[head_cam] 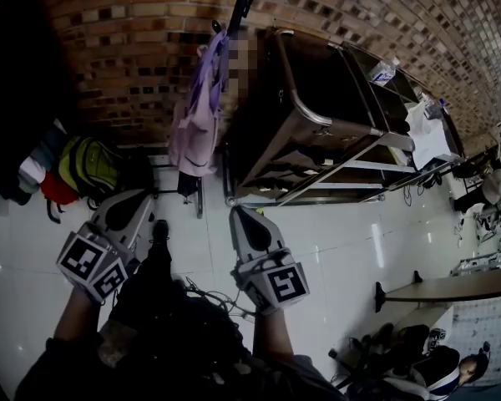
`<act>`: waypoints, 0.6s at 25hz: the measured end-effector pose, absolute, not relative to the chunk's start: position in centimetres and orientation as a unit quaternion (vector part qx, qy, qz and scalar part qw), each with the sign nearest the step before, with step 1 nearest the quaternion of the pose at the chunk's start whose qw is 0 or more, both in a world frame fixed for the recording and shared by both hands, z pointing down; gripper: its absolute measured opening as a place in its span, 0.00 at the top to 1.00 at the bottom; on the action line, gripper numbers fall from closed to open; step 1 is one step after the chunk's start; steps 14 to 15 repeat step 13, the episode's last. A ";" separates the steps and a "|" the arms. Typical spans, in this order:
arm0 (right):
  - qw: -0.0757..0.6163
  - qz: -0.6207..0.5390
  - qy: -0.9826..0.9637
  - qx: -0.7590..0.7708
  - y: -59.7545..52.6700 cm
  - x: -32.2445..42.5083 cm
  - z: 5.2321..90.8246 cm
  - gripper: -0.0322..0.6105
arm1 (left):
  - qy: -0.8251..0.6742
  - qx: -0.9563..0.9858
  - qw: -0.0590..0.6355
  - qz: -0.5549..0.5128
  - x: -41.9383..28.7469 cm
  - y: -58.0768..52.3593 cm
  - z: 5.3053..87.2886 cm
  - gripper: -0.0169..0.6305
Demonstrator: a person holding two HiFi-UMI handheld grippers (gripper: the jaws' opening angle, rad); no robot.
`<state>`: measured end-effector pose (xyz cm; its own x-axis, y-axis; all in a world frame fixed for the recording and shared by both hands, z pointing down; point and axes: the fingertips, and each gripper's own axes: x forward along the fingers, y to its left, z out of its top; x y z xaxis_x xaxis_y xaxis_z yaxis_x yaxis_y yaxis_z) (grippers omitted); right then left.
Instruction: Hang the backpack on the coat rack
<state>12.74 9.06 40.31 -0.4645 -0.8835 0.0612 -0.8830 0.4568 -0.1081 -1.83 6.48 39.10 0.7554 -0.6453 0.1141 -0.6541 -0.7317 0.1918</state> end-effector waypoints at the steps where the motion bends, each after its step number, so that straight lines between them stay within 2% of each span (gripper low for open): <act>1: 0.002 -0.066 0.856 -0.513 9.4 12.6 40.5 0.93 | -0.354 0.928 0.112 0.019 -2.1 6.9 39.1 0.95; 15: -0.010 -0.059 0.871 -0.487 11.2 9.9 40.3 0.93 | -0.385 0.918 0.095 0.012 -5.2 9.7 37.8 0.95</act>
